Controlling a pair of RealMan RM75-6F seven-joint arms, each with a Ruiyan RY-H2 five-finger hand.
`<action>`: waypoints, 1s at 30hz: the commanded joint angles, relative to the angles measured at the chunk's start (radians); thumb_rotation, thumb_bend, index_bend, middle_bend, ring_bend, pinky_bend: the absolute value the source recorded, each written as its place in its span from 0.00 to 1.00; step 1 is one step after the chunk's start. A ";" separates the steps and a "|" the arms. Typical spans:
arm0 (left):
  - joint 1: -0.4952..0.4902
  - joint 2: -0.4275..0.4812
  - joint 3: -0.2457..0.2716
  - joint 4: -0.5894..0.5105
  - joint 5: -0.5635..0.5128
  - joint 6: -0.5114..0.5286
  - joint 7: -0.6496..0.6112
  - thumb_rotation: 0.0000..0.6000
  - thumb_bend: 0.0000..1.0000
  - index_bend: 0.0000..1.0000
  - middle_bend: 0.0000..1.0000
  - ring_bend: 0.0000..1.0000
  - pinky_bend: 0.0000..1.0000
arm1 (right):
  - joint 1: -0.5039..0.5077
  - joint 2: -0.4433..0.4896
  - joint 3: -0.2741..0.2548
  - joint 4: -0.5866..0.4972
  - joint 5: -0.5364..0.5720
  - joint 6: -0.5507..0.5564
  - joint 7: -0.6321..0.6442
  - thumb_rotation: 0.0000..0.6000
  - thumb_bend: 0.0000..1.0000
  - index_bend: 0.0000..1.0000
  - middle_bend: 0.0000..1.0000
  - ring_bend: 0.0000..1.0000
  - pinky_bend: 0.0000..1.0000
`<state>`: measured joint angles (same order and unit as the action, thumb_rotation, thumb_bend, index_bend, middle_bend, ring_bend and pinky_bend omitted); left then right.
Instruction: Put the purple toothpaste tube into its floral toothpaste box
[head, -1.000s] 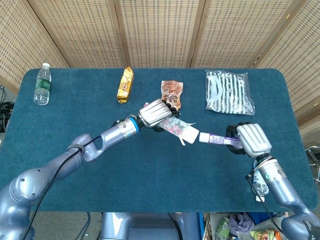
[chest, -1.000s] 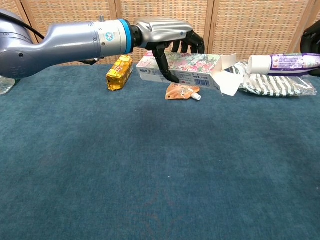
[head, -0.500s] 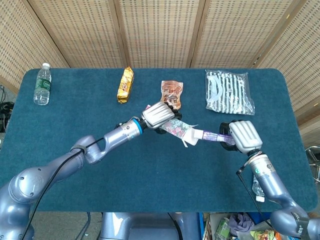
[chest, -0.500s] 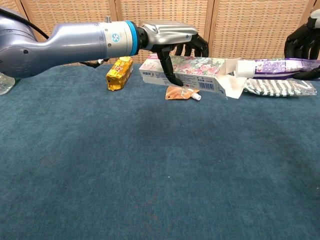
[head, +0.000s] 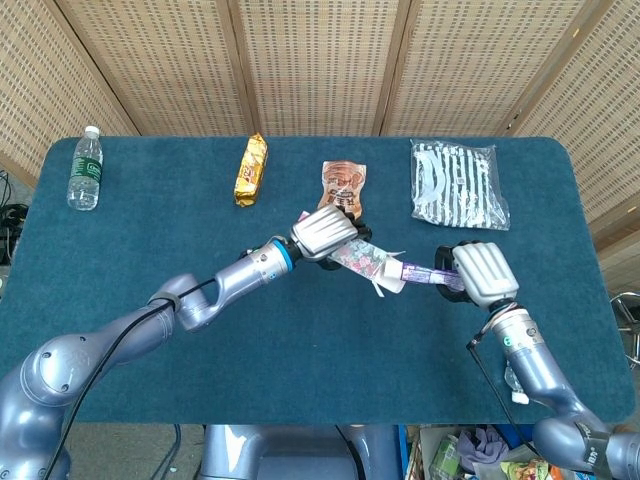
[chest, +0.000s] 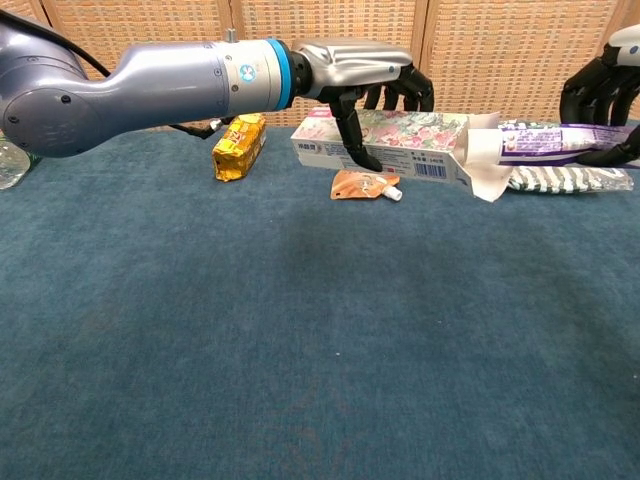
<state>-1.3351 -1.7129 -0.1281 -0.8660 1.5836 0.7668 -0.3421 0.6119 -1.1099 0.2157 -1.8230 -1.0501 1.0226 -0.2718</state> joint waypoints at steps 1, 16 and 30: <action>-0.004 -0.001 -0.003 -0.009 -0.005 -0.005 0.008 1.00 0.23 0.41 0.44 0.42 0.44 | 0.003 0.000 0.001 -0.004 0.006 0.001 -0.005 1.00 0.60 0.63 0.64 0.47 0.41; -0.024 -0.014 -0.044 -0.047 -0.074 -0.051 0.065 1.00 0.23 0.41 0.44 0.42 0.44 | 0.025 -0.019 -0.006 -0.042 0.055 0.056 -0.130 1.00 0.60 0.64 0.64 0.48 0.43; -0.041 -0.040 -0.100 -0.063 -0.171 -0.111 0.124 1.00 0.23 0.41 0.44 0.42 0.45 | 0.066 -0.059 -0.007 -0.082 0.149 0.108 -0.289 1.00 0.62 0.64 0.64 0.48 0.45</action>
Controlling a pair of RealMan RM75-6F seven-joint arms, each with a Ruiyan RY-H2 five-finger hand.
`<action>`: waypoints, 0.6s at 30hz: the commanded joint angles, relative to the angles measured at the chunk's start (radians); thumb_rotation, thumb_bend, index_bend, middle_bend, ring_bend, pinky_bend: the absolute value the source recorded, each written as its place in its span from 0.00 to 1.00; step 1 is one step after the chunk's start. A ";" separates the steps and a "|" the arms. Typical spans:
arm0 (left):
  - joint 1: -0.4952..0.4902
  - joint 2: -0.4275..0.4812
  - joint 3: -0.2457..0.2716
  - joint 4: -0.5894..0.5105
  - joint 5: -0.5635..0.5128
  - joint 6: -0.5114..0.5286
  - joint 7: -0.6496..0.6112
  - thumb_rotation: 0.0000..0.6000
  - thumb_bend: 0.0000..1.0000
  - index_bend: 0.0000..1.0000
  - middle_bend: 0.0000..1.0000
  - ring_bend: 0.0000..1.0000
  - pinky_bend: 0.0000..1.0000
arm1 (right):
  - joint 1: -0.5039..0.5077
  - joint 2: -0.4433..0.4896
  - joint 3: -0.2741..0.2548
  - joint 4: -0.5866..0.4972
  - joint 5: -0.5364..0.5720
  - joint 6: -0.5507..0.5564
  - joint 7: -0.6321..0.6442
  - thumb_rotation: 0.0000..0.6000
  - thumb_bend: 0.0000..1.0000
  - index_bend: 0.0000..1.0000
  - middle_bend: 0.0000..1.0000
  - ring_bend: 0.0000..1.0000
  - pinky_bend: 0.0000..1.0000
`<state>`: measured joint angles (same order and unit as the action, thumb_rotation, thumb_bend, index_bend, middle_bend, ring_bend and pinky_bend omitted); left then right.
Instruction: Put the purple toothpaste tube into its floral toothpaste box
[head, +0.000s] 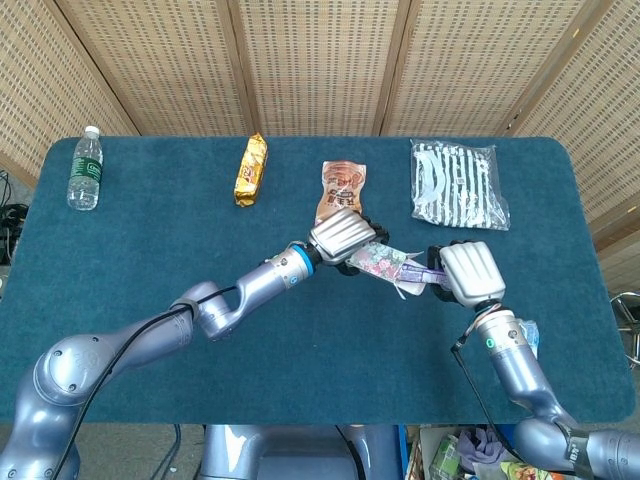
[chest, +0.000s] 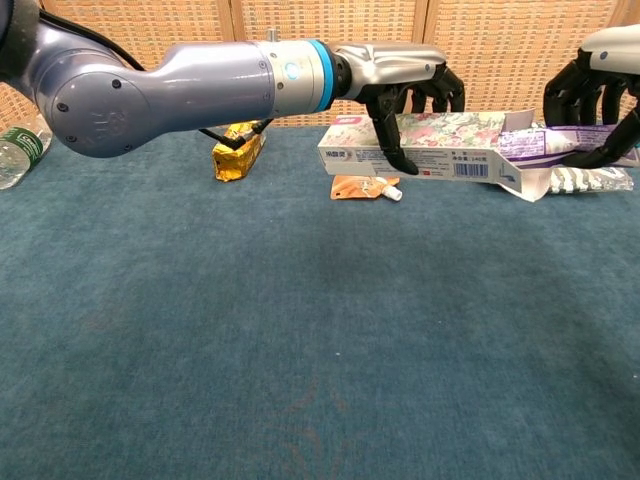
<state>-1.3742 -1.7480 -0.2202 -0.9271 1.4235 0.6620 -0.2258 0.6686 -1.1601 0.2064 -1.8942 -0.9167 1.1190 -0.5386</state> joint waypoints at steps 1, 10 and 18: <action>-0.002 -0.009 -0.012 -0.002 -0.020 -0.010 0.011 1.00 0.23 0.41 0.44 0.42 0.45 | 0.015 -0.011 0.004 -0.016 0.024 0.017 -0.035 1.00 0.62 0.64 0.64 0.48 0.45; 0.006 -0.036 -0.042 -0.020 -0.071 -0.021 -0.029 1.00 0.23 0.42 0.44 0.43 0.45 | 0.047 -0.018 0.016 -0.060 0.081 0.058 -0.125 1.00 0.63 0.64 0.63 0.48 0.45; 0.021 -0.070 -0.059 -0.011 -0.082 0.002 -0.104 1.00 0.23 0.43 0.44 0.44 0.46 | 0.070 -0.017 0.005 -0.105 0.115 0.094 -0.211 1.00 0.62 0.64 0.62 0.48 0.45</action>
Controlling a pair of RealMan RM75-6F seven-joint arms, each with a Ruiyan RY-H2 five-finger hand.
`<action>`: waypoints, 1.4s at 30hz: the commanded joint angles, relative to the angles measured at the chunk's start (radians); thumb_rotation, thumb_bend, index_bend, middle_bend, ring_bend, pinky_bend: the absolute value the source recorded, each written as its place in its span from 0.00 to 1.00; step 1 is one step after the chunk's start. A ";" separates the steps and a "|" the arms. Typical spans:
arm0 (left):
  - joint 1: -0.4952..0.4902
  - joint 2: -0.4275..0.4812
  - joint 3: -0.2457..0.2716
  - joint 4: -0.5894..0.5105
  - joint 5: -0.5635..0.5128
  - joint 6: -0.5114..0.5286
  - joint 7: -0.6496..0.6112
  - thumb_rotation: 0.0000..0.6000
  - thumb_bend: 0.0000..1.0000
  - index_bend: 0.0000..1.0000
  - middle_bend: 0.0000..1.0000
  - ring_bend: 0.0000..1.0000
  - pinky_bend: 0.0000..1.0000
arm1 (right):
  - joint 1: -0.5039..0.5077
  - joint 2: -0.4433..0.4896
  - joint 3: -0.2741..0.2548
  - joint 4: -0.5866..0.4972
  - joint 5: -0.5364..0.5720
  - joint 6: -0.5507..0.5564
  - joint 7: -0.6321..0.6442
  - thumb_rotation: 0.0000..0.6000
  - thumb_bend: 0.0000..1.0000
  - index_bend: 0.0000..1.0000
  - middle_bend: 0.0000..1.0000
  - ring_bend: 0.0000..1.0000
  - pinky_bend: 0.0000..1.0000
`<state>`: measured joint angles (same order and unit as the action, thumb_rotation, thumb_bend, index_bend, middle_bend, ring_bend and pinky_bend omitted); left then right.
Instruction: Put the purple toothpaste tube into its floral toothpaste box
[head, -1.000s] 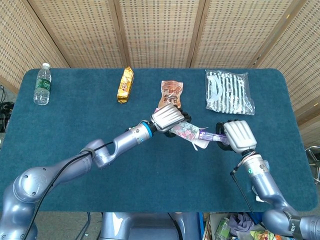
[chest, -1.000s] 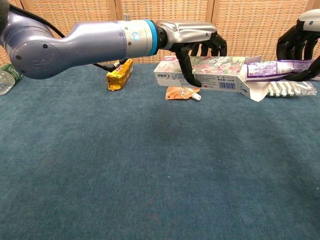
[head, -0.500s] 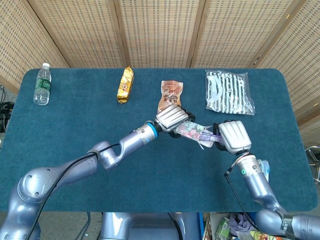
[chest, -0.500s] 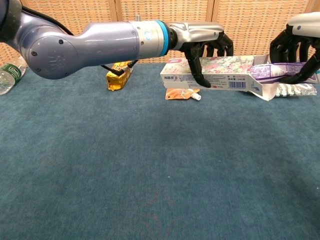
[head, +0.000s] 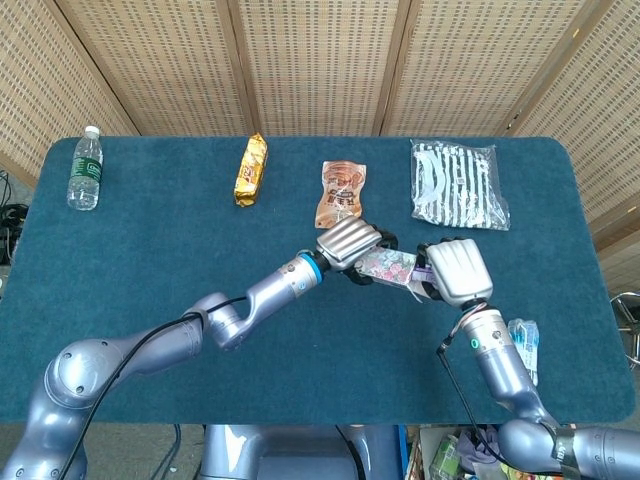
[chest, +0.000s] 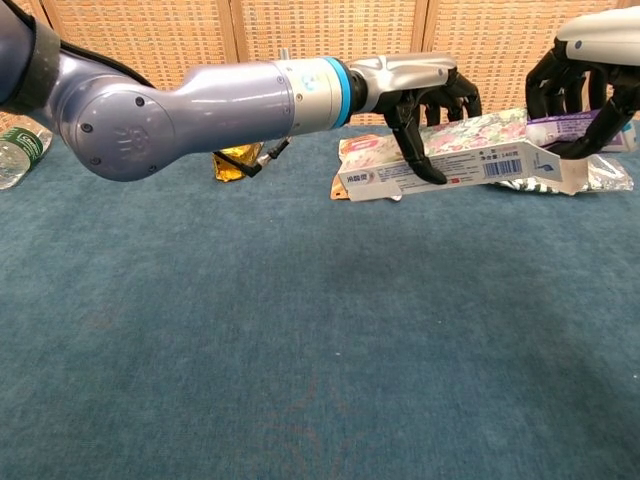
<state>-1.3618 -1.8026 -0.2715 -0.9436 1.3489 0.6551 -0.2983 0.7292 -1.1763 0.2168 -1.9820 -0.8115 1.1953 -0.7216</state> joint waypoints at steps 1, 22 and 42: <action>0.012 -0.020 -0.009 0.008 -0.010 0.010 -0.046 1.00 0.23 0.43 0.45 0.44 0.46 | 0.012 -0.001 -0.007 -0.023 0.012 0.026 -0.039 1.00 0.62 0.64 0.60 0.48 0.45; 0.048 -0.182 -0.058 0.155 0.018 0.087 -0.519 1.00 0.23 0.48 0.47 0.46 0.46 | -0.009 -0.015 -0.066 -0.139 -0.178 0.363 -0.375 1.00 0.05 0.01 0.00 0.00 0.02; 0.105 -0.110 0.028 0.238 0.131 0.216 -0.580 1.00 0.23 0.48 0.47 0.46 0.46 | -0.177 0.158 -0.064 -0.031 -0.162 0.366 -0.155 1.00 0.05 0.01 0.00 0.00 0.00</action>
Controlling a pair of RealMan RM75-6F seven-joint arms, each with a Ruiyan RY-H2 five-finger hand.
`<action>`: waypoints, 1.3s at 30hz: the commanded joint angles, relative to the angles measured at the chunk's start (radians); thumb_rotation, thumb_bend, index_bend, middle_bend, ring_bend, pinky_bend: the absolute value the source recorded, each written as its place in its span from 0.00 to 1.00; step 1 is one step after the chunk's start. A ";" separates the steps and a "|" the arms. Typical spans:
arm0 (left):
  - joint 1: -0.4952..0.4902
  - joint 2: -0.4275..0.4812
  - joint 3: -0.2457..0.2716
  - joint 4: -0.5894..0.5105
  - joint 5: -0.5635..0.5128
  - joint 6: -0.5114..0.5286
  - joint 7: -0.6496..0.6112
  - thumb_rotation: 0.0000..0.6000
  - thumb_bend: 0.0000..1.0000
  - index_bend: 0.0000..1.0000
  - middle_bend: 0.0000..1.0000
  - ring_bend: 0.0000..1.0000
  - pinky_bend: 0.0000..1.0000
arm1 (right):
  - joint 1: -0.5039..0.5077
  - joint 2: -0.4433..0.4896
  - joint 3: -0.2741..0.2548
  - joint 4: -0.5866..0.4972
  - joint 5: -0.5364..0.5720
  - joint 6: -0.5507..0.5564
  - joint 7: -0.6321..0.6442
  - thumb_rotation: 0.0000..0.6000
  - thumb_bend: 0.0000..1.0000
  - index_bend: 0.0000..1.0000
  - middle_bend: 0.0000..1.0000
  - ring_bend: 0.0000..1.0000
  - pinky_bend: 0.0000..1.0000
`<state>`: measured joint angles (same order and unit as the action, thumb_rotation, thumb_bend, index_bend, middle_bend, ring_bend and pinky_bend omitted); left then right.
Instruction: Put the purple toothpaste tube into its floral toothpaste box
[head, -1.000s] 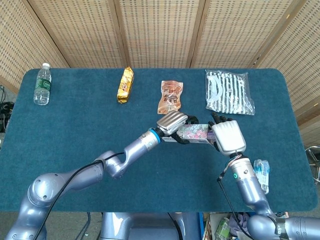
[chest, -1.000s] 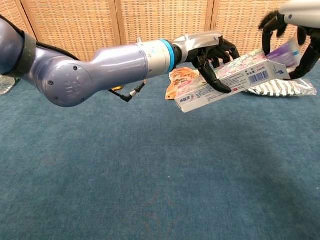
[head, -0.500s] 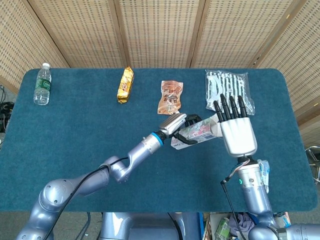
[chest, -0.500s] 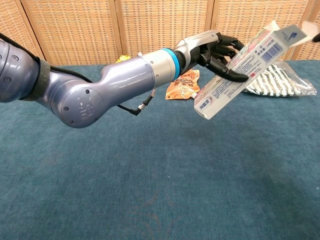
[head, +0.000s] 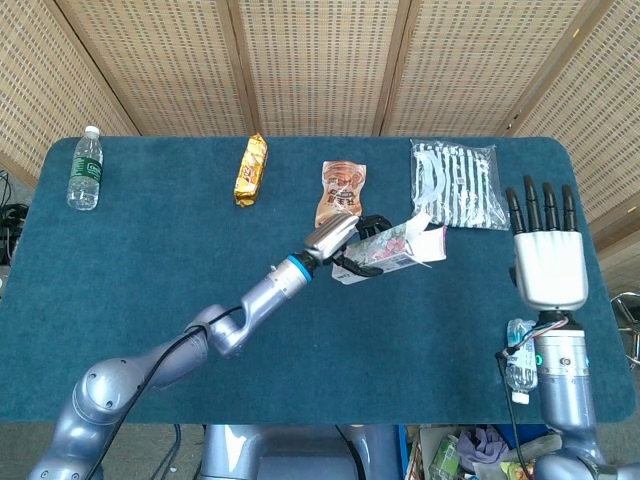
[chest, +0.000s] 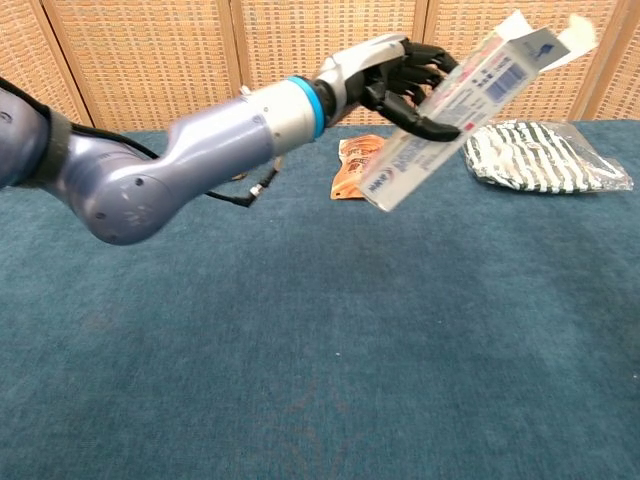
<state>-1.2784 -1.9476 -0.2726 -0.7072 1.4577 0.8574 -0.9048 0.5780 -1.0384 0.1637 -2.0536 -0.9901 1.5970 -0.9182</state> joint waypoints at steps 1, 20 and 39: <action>0.031 0.049 0.042 -0.001 0.029 0.017 0.035 1.00 0.23 0.48 0.47 0.46 0.46 | -0.031 0.021 -0.015 0.058 0.022 -0.051 0.058 1.00 0.05 0.01 0.00 0.00 0.00; 0.201 0.301 0.234 -0.193 0.034 -0.104 0.425 1.00 0.23 0.48 0.48 0.46 0.46 | -0.101 -0.072 -0.040 0.377 -0.010 -0.252 0.380 1.00 0.05 0.01 0.00 0.00 0.00; 0.177 0.238 0.214 -0.209 -0.058 -0.309 0.550 1.00 0.23 0.00 0.00 0.00 0.00 | -0.162 -0.061 -0.039 0.382 -0.073 -0.244 0.432 1.00 0.05 0.01 0.00 0.00 0.00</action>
<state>-1.0978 -1.7197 -0.0476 -0.8957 1.4154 0.5546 -0.3721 0.4172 -1.1010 0.1244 -1.6699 -1.0620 1.3520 -0.4863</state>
